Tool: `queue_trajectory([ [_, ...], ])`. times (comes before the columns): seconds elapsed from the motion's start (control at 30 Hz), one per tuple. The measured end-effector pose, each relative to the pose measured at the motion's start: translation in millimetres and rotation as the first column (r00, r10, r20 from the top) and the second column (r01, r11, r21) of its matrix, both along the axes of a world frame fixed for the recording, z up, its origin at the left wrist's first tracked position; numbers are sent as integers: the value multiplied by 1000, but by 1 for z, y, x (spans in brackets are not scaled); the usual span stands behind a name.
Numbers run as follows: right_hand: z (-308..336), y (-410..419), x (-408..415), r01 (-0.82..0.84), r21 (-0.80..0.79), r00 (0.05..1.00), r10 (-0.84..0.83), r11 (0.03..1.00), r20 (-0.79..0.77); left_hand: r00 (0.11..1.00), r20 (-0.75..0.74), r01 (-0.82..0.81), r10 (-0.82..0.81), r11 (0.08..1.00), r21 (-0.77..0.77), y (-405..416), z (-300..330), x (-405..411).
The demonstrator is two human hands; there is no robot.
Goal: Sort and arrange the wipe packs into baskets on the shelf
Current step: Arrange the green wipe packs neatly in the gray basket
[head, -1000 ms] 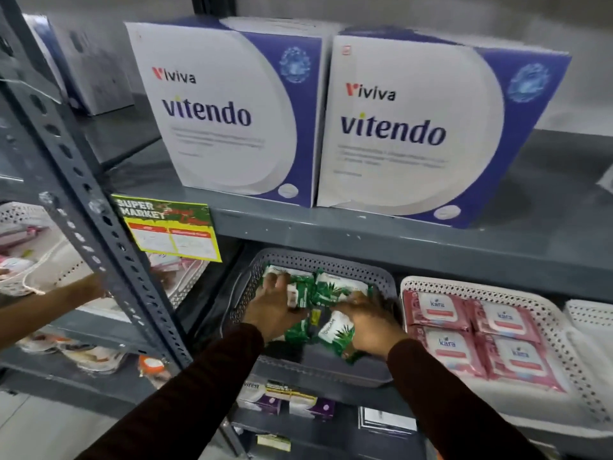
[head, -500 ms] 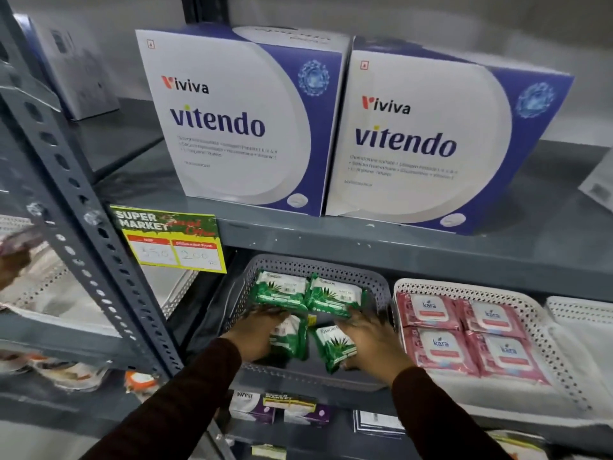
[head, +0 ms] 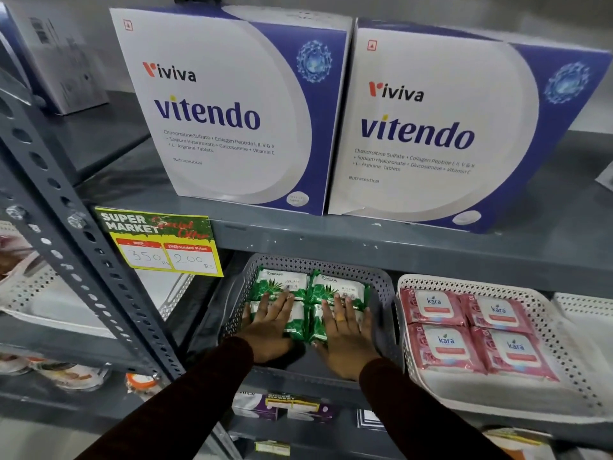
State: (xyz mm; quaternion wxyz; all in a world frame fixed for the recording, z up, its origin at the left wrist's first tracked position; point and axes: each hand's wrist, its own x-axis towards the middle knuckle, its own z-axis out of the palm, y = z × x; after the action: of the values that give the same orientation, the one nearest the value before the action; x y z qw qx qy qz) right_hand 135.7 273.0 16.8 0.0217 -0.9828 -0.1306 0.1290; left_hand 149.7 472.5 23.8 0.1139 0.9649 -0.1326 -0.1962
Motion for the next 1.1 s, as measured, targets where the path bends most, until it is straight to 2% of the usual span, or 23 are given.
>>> queue_trajectory([
  [0.13, 0, -4, 4, -46, 57, 999, 47, 997, -4, 998, 42, 55, -55, 998, 9, 4, -1, 2],
  [0.33, -7, -3, 1, -12, 99, 1000, 10, 995, 20, 996, 69, 61, -61, 998, 11, 5, -6, 2],
  [0.4, -4, -6, 1, 2, 140, 999, 3, 990, -40, 998, 39, 42, -40, 997, -59, 6, -3, 2],
  [0.47, 4, -7, 4, 57, 254, 990, -22, 966, -142, 998, 64, 7, 4, 986, -167, 5, 0, 2],
  [0.5, 8, -6, 7, 77, 303, 989, -35, 950, -141, 992, 118, -11, 36, 979, -204, 3, 3, 4],
  [0.53, 10, -5, 13, 76, 322, 996, -55, 944, -74, 980, 187, -23, 65, 976, -217, 2, 5, 11],
  [0.6, 10, -5, 32, 62, 290, 991, -93, 955, 96, 954, 286, -38, 90, 982, -184, 0, 10, 31],
  [0.63, 9, -6, 41, 72, 271, 987, -107, 960, 117, 947, 307, -45, 91, 987, -156, 0, 11, 40],
  [0.77, -4, -5, 55, 47, 223, 994, -68, 974, 86, 962, 270, -42, 45, 999, -16, 0, -6, 56],
  [0.87, -12, -7, 59, 0, 221, 989, -32, 975, 142, 944, 322, -49, 67, 997, -66, 1, -21, 54],
  [0.97, -16, -3, 58, 24, 230, 981, -67, 973, 184, 928, 368, -37, 55, 998, -55, 2, -26, 55],
  [1.1, -13, 3, 58, 37, 219, 987, -70, 975, 144, 927, 372, -37, 46, 999, -32, 3, -30, 56],
])
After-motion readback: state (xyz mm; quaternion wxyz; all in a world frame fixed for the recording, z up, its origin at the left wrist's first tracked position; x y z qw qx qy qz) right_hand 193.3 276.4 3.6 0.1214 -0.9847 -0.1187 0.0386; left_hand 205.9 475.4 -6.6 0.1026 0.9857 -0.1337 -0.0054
